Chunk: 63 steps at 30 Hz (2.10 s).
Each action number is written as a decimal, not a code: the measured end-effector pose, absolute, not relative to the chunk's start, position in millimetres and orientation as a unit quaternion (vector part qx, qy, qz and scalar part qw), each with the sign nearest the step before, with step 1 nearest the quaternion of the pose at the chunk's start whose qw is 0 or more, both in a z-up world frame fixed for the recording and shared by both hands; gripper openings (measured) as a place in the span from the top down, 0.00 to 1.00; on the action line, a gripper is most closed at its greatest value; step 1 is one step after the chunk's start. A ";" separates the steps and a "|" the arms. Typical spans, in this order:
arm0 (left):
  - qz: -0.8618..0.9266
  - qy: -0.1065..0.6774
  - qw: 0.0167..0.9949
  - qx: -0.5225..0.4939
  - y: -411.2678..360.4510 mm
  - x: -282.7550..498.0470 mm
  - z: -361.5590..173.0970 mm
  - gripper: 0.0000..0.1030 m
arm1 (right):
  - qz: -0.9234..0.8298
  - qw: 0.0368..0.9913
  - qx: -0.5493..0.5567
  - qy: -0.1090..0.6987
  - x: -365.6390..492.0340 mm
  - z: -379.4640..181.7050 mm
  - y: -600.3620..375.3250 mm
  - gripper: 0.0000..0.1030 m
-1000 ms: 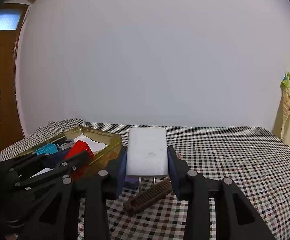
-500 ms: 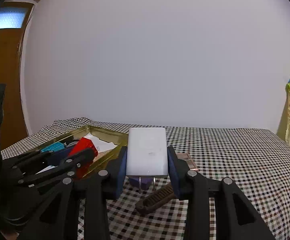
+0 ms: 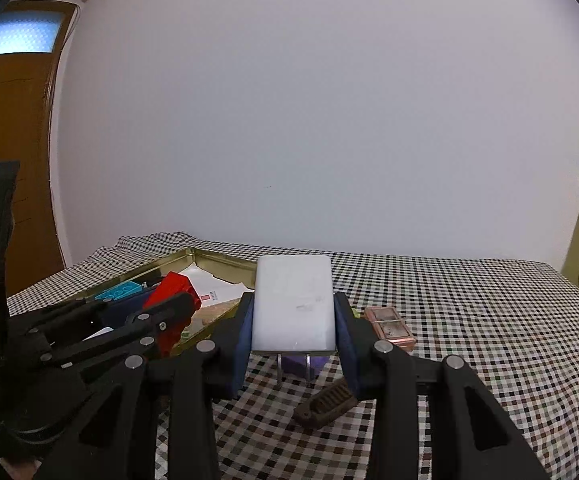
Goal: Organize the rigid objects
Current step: 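Carry the red brick with the left gripper while the right carries the charger toward the tray, then lower the red brick into the tray with the left gripper while the right releases the charger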
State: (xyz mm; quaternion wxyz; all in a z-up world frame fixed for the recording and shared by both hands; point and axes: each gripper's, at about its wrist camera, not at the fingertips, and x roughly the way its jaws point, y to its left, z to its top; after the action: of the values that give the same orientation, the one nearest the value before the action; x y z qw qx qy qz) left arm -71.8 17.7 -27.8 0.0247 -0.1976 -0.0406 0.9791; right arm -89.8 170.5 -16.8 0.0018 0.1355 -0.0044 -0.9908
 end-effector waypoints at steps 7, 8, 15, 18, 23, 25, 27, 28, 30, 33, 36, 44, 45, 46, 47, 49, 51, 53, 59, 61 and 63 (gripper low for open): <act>0.979 -0.048 0.019 -0.198 7.7 -70.9 -27.2 0.80 | -0.991 0.011 0.135 0.001 -90.1 -16.3 162.5 0.60; 0.979 -0.048 0.019 -0.198 6.5 -70.8 -27.2 0.80 | -0.991 0.013 0.136 0.002 -89.5 -16.1 161.1 0.60; 0.980 -0.053 0.013 -0.193 -3.5 -68.5 -26.7 0.80 | -0.990 0.022 0.137 0.005 -86.0 -14.7 157.5 0.60; 0.980 -0.053 0.011 -0.192 -6.4 -68.5 -26.4 0.80 | -0.990 0.028 0.137 0.007 -85.0 -14.5 155.3 0.60; 0.979 -0.057 0.010 -0.193 -12.1 -69.3 -26.8 0.80 | -0.989 0.038 0.141 0.010 -85.7 -14.6 152.3 0.60; 0.980 -0.057 0.008 -0.193 -13.8 -69.2 -26.8 0.80 | -0.989 0.040 0.141 0.010 -85.8 -14.6 152.6 0.60; 0.980 -0.056 0.007 -0.191 -14.7 -67.4 -26.9 0.80 | -0.989 0.044 0.142 0.011 -87.1 -14.9 151.5 0.60; 0.980 -0.056 0.006 -0.189 -15.8 -66.4 -26.8 0.80 | -0.989 0.046 0.143 0.011 -87.1 -14.8 151.6 0.60; 0.980 -0.058 0.005 -0.189 -18.5 -64.3 -26.5 0.80 | -0.988 0.049 0.145 0.010 -86.7 -13.8 155.3 0.60; 0.980 -0.060 -0.001 -0.189 -26.0 -63.7 -26.4 0.80 | -0.987 0.055 0.149 0.006 -86.6 -12.6 157.7 0.60; 0.979 -0.063 -0.009 -0.191 -35.8 -64.4 -27.7 0.80 | -0.986 0.060 0.155 0.006 -90.6 -12.6 158.1 0.60; 0.976 -0.063 -0.031 -0.207 -57.0 -68.1 -29.7 0.80 | -0.982 0.078 0.173 0.017 -109.2 -10.4 156.9 0.60; 0.975 -0.062 -0.034 -0.209 -58.4 -69.1 -30.1 0.80 | -0.981 0.081 0.176 0.018 -112.3 -12.8 155.9 0.60; 0.975 -0.060 -0.037 -0.211 -60.3 -70.1 -30.4 0.80 | -0.980 0.083 0.178 0.019 -116.0 -13.9 152.0 0.60; 0.975 -0.059 -0.039 -0.212 -61.4 -70.7 -30.3 0.80 | -0.979 0.085 0.182 0.019 -119.1 -13.7 152.0 0.60; 0.973 -0.058 -0.043 -0.217 -63.7 -72.1 -29.9 0.80 | -0.978 0.089 0.188 0.019 -124.8 -13.8 149.3 0.60; 0.971 -0.059 -0.045 -0.226 -68.4 -75.5 -29.1 0.80 | -0.976 0.093 0.195 0.021 -128.9 -12.9 148.2 0.60; 0.969 -0.058 -0.047 -0.235 -71.9 -79.4 -28.2 0.80 | -0.974 0.099 0.203 0.020 -134.8 -12.5 144.5 0.60; 0.955 -0.070 -0.033 -0.286 -83.9 -97.7 -25.9 0.80 | -0.968 0.116 0.223 0.013 -153.8 -5.9 140.9 0.60; 0.953 -0.066 -0.029 -0.296 -84.5 -102.4 -25.0 0.80 | -0.965 0.123 0.229 0.016 -160.2 -3.3 137.1 0.60; 0.948 -0.070 -0.014 -0.311 -87.6 -112.3 -23.7 0.80 | -0.963 0.129 0.236 0.019 -166.7 -1.3 132.1 0.60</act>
State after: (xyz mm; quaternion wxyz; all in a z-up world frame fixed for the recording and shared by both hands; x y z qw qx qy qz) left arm -112.3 -87.6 -23.7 -0.0141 -0.3114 -0.0701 0.9476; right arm -166.7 132.1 -1.3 0.1289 0.2363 0.0191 -0.9629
